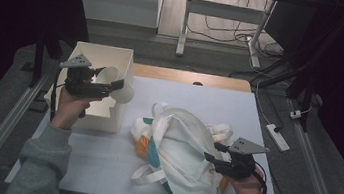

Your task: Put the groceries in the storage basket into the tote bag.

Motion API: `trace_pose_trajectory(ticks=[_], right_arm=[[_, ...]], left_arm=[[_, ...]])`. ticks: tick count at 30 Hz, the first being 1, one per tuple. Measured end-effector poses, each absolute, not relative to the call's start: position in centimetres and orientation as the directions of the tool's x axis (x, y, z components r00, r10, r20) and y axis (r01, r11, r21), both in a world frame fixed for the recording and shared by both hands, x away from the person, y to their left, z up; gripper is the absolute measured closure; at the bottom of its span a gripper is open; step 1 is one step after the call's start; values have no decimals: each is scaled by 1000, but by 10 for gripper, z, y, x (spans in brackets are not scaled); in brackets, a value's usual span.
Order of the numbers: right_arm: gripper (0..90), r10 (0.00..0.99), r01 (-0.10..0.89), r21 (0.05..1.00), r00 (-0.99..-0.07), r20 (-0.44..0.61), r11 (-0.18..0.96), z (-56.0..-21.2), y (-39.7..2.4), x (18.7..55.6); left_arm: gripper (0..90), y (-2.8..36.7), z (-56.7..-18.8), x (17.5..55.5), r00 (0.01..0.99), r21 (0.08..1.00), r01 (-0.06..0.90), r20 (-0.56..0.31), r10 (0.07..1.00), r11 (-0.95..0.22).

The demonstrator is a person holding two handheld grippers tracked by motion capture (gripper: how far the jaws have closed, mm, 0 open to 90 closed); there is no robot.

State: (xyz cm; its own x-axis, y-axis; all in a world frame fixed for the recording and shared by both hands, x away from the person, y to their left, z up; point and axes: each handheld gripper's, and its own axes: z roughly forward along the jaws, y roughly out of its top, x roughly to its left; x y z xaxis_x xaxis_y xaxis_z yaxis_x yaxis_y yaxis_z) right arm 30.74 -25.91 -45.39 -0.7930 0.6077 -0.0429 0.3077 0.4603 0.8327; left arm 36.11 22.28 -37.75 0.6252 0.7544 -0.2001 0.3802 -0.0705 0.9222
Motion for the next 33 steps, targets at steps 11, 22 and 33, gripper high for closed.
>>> trace_pose_trajectory(ticks=[11,22,33], right_arm=[[427,610,290,847,-791,-51,446,-450,-254,307],[377,596,260,857,-800,-67,445,-443,-242,305],[275,607,230,875,-790,-88,426,-434,-227,305]], left_arm=[[194,190,-371,352,718,927,355,-191,669,-117],[193,144,-377,352,787,914,354,-176,592,-200],[193,98,-382,355,839,902,343,-169,518,-262]])
